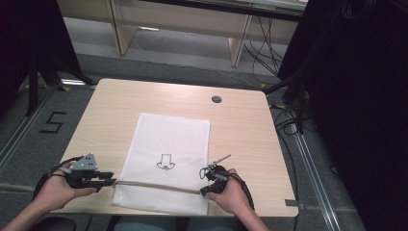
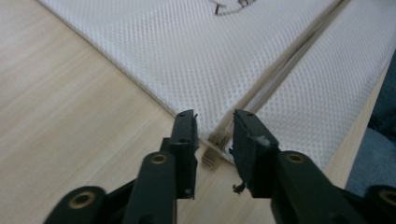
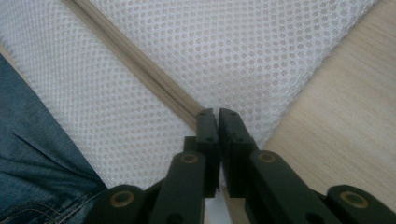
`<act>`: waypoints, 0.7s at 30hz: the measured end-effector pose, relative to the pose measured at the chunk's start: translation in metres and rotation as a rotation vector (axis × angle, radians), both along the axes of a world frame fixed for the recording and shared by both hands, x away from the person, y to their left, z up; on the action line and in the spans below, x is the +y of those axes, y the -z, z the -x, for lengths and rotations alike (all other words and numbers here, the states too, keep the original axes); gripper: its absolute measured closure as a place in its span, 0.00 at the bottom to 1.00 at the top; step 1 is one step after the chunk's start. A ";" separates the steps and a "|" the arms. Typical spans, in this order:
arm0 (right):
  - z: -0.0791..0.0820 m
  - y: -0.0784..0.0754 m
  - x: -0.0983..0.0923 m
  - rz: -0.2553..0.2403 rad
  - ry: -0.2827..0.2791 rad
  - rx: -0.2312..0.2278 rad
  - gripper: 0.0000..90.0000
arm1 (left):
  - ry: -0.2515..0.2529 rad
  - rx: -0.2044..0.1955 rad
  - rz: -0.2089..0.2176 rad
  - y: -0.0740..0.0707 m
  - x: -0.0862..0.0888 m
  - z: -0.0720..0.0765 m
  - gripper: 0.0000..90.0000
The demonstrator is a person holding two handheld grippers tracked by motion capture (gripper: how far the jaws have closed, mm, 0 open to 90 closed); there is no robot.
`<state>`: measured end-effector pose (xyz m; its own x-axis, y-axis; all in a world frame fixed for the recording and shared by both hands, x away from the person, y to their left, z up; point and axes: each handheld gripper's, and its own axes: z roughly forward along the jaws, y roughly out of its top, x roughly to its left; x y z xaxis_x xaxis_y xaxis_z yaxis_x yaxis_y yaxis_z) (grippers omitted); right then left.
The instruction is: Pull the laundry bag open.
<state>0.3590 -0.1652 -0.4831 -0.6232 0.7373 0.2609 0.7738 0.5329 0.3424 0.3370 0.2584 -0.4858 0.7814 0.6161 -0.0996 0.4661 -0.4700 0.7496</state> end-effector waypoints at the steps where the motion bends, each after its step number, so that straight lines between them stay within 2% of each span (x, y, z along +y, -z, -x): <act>1: -0.001 0.000 -0.001 -0.009 -0.011 -0.001 0.92 | -0.018 -0.005 0.016 -0.001 0.000 -0.001 0.72; 4: 0.000 -0.003 -0.001 -0.005 -0.024 -0.024 0.87 | -0.043 -0.020 0.088 -0.005 -0.009 -0.006 0.62; 5: 0.001 -0.004 -0.001 -0.007 -0.014 -0.025 0.86 | -0.040 -0.018 0.087 -0.006 -0.013 -0.007 0.58; 7: 0.001 -0.006 -0.001 -0.012 -0.003 -0.026 0.83 | -0.028 -0.040 0.086 -0.009 -0.023 -0.013 0.55; 8: 0.001 -0.007 -0.002 -0.019 -0.009 -0.048 0.82 | -0.030 -0.035 0.088 -0.012 -0.029 -0.016 0.53; 11: -0.001 -0.011 -0.007 -0.035 0.013 -0.083 0.76 | -0.030 -0.056 0.076 -0.017 -0.042 -0.025 0.48; 13: -0.001 -0.014 -0.011 -0.030 0.045 -0.097 0.72 | -0.044 -0.047 0.084 -0.018 -0.051 -0.033 0.46; 14: -0.003 -0.015 -0.016 -0.010 0.055 -0.118 0.71 | -0.041 -0.062 0.075 -0.018 -0.055 -0.037 0.44; 16: -0.006 -0.014 -0.023 -0.013 0.056 -0.152 0.69 | -0.060 -0.068 0.088 -0.014 -0.061 -0.039 0.42; 17: -0.006 -0.015 -0.027 -0.002 0.086 -0.145 0.69 | -0.062 -0.070 0.097 -0.012 -0.061 -0.039 0.42; 18: -0.008 -0.014 -0.030 -0.010 0.070 -0.166 0.68 | -0.080 -0.078 0.106 -0.007 -0.061 -0.039 0.42; 19: -0.009 -0.013 -0.035 -0.008 0.095 -0.155 0.67 | -0.092 -0.094 0.087 -0.006 -0.059 -0.038 0.43; 20: -0.010 -0.012 -0.038 -0.008 0.103 -0.171 0.66 | -0.095 -0.126 0.055 -0.006 -0.055 -0.038 0.45; 21: -0.011 -0.011 -0.040 -0.008 0.109 -0.173 0.66 | -0.110 -0.134 0.051 -0.005 -0.053 -0.038 0.45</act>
<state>0.3697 -0.2051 -0.4717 -0.5761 0.8010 0.1631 0.7557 0.4459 0.4797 0.3749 0.2051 -0.4813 0.7178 0.6955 -0.0320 0.4069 -0.3817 0.8299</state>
